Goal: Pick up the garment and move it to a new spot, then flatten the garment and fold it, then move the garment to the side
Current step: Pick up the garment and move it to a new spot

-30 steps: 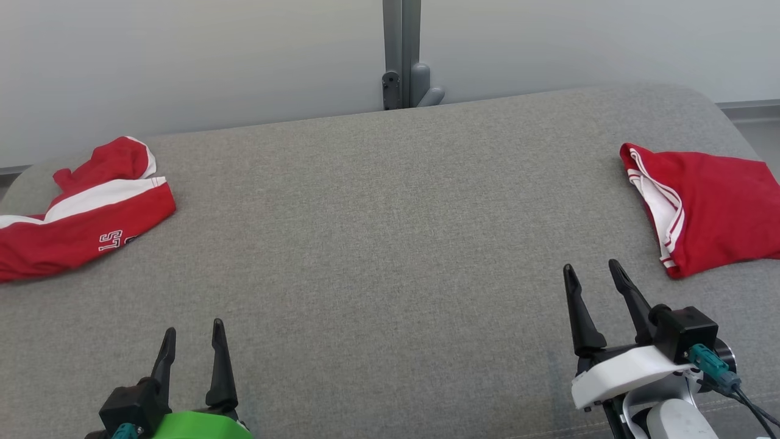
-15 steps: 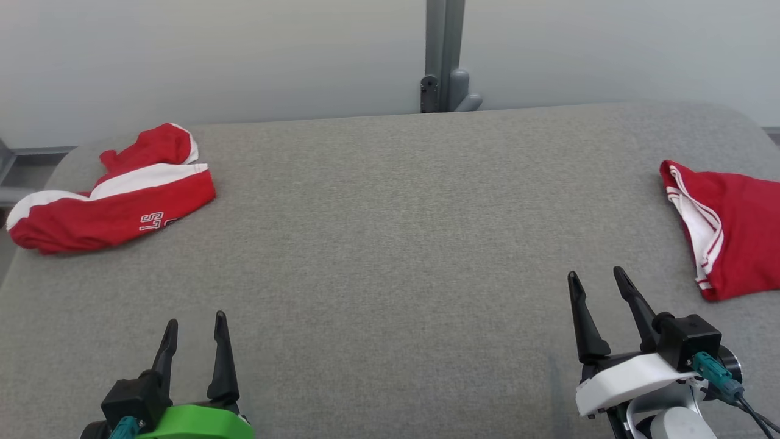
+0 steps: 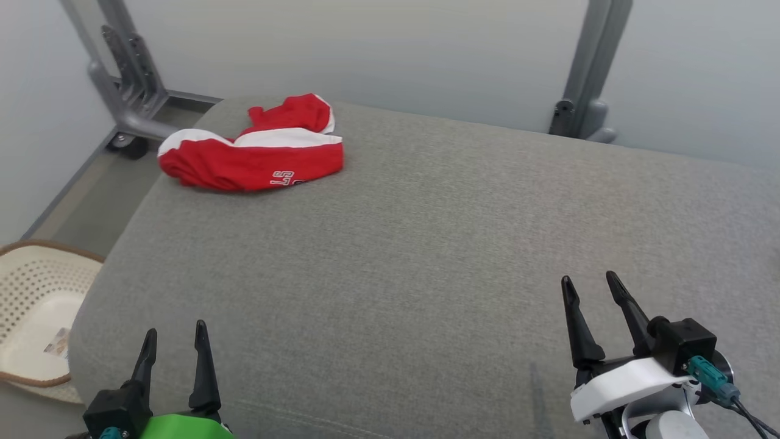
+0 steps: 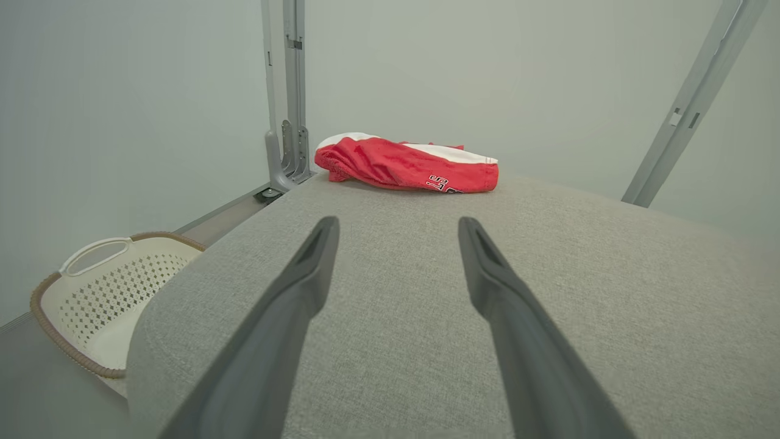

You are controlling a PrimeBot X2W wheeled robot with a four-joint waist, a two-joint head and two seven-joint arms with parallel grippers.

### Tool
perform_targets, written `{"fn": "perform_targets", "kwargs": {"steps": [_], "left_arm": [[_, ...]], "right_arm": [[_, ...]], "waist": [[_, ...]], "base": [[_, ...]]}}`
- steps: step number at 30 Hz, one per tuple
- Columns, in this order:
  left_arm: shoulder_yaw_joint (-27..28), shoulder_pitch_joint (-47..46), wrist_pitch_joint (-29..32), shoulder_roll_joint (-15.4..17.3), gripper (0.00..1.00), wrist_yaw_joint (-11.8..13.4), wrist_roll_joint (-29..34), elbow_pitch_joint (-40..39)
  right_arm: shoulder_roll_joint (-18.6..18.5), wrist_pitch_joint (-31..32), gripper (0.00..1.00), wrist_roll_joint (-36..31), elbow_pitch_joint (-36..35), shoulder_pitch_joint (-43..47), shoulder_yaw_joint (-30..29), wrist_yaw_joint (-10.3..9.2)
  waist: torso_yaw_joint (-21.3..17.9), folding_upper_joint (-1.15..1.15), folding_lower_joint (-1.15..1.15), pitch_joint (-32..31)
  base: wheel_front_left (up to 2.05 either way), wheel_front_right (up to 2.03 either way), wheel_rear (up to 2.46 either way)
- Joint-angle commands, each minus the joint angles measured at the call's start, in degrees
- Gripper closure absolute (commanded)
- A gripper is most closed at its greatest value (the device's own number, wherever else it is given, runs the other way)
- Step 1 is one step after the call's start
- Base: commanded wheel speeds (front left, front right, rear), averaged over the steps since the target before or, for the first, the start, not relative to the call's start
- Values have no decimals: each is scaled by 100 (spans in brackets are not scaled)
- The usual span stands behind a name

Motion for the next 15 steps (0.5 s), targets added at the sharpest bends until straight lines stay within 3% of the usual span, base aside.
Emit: {"fn": "perform_targets", "kwargs": {"steps": [1,5,15], "left_arm": [[28,108,-16,48,0,33,-15,-36],[62,163,-14,82,0,53,-63,-86],[76,203,-15,82,0,97,-122,-133]], "right_arm": [[-5,-31,0,63,55,19,54,-8],[-6,-53,0,82,114,-57,115,-8],[-10,-83,0,-1,161,-90,86,-8]], "waist": [[828,54,0,-111],[980,54,0,-92],[944,54,0,-30]], "base": [[0,0,0],[0,0,0],[0,0,0]]}}
